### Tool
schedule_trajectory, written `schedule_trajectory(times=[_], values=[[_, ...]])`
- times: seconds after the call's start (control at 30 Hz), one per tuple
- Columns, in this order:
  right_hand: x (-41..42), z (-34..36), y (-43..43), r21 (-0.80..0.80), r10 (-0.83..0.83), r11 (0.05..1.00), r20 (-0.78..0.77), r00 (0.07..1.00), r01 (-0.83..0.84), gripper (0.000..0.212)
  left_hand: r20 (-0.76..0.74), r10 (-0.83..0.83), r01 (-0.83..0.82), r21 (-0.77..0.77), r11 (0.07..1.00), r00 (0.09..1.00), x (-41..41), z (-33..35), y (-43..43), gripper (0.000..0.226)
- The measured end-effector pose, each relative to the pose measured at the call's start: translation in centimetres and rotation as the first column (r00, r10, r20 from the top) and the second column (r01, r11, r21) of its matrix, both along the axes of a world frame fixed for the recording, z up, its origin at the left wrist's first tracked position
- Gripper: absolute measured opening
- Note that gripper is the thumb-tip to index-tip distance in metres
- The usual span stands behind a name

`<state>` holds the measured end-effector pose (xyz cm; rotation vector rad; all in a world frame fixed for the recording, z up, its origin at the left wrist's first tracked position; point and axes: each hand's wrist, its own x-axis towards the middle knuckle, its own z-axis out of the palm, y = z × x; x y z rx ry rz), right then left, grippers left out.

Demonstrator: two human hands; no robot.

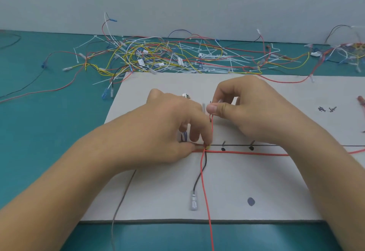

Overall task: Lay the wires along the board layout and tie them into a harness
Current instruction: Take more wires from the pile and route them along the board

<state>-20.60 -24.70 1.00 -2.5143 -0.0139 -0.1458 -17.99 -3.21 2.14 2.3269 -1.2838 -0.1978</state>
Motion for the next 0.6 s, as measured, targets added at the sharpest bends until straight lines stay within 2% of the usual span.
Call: schedule_trajectory(times=[0.27,0.6], values=[[-0.2,0.1,-0.1,0.023,-0.007,1.000,-0.033,0.999,0.007,0.022,-0.127,-0.105,0.104,-0.012,0.994,0.986,-0.3,0.1,-0.1,0.010],[-0.1,0.3,-0.6,-0.021,-0.010,1.000,-0.036,0.999,0.009,0.022,-0.117,-0.097,0.084,-0.105,0.991,0.988,-0.2,1.1,0.7,0.012]])
